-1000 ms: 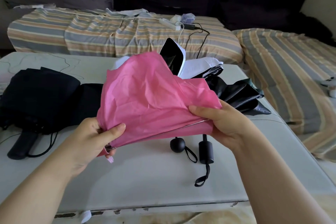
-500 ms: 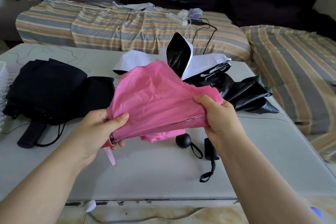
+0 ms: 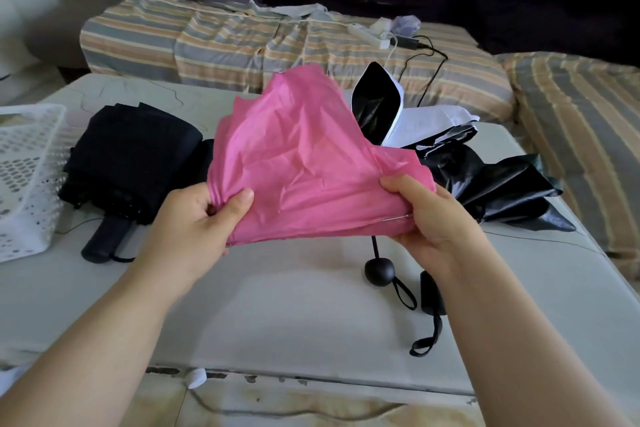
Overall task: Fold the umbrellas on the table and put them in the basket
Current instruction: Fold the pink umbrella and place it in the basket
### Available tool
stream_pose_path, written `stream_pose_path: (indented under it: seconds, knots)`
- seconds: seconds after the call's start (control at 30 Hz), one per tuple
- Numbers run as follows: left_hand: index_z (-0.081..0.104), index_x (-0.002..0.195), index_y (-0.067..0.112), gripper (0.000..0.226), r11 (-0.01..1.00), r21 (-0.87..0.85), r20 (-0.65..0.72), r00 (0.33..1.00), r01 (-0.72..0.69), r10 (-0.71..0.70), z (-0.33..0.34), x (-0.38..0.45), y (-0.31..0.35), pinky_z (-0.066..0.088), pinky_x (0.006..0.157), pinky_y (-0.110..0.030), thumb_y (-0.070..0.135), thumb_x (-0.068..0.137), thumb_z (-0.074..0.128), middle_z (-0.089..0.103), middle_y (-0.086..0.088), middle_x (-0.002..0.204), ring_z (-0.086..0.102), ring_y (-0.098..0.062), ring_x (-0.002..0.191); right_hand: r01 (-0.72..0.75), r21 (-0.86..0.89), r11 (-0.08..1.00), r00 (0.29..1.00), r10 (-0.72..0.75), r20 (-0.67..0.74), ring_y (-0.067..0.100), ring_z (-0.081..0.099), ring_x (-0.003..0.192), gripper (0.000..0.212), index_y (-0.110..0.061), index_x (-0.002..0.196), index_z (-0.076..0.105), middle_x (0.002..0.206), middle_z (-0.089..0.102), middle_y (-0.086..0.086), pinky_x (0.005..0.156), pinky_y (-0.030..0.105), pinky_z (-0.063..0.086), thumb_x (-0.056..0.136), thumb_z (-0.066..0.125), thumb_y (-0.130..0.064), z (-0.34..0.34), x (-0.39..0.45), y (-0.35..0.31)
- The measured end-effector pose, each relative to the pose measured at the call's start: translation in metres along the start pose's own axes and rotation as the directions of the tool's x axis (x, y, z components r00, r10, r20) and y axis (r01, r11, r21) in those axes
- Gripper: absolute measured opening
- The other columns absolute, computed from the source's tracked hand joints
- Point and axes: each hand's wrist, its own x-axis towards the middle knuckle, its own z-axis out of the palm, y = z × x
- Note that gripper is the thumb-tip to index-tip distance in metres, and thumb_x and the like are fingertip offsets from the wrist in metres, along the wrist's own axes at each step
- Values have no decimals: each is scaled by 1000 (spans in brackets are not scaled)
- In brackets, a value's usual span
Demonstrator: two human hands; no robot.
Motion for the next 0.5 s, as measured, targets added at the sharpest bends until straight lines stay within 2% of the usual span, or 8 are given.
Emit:
stream_pose_path:
  seconds: [0.07, 0.1, 0.17, 0.23, 0.33, 0.4, 0.43, 0.5]
  knots:
    - [56, 78, -12, 49, 998, -38, -1, 999, 45, -45, 0, 4, -6, 53, 46, -48, 35, 87, 67, 46, -12, 53, 48, -13, 39, 15, 122, 992, 999, -19, 34, 16, 57, 59, 15, -10, 76, 61, 66, 60, 5, 63, 33, 51, 78, 61, 4, 6, 3, 4]
    - [55, 79, -14, 45, 996, -57, -4, 998, 70, -70, -1, 7, -9, 51, 43, -41, 29, 89, 65, 43, -10, 54, 45, -12, 39, 25, 171, 985, 999, -32, 40, 15, 52, 55, 16, -10, 72, 57, 62, 53, 4, 57, 29, 47, 71, 60, 5, 9, 6, 7]
    - [55, 81, -16, 42, 993, -64, -7, 995, 95, -96, -2, 11, -15, 44, 45, -30, 24, 89, 62, 43, -10, 57, 43, -14, 44, 34, 212, 977, 998, -43, 39, 12, 38, 49, 18, -15, 64, 48, 57, 39, 1, 49, 23, 35, 57, 52, 2, 13, 12, 14]
    - [55, 80, -16, 43, 995, -28, 1, 995, 98, -98, -7, 13, -20, 41, 50, -33, 26, 89, 63, 45, -11, 57, 43, -20, 48, 14, 95, 995, 997, -21, 71, 11, 41, 48, 20, -16, 62, 54, 54, 44, 0, 52, 25, 37, 62, 50, 4, 16, 14, 17]
    - [57, 77, -13, 46, 994, 108, 49, 998, 24, -29, -17, 26, -17, 45, 46, -46, 31, 88, 63, 44, -11, 55, 42, -29, 47, -124, -192, 974, 981, 149, 123, 13, 57, 56, 21, -12, 85, 64, 60, 61, 1, 69, 37, 53, 84, 50, 5, 16, 25, 11]
    - [59, 77, -10, 46, 982, 175, 74, 996, -70, 58, -23, 43, -10, 48, 48, -50, 34, 87, 62, 48, -14, 55, 46, -31, 49, -162, -345, 924, 953, 238, 189, 14, 65, 65, 15, -10, 98, 65, 73, 70, 3, 69, 33, 58, 86, 60, -3, 17, 39, -1]
    - [61, 78, -8, 44, 973, 194, 67, 991, -126, 115, -26, 51, -3, 49, 51, -50, 35, 87, 62, 52, -18, 58, 49, -30, 51, -126, -367, 921, 943, 227, 244, 14, 68, 71, 19, -9, 103, 65, 81, 73, 4, 69, 31, 58, 84, 66, -5, 18, 47, -9]
    - [63, 80, -5, 40, 950, 209, 11, 972, -231, 234, -31, 67, 8, 50, 53, -47, 34, 88, 61, 60, -25, 70, 56, -36, 55, 16, -253, 967, 942, 70, 330, 17, 71, 85, 35, -7, 108, 63, 96, 74, 8, 77, 29, 58, 74, 72, -9, 21, 65, -21]
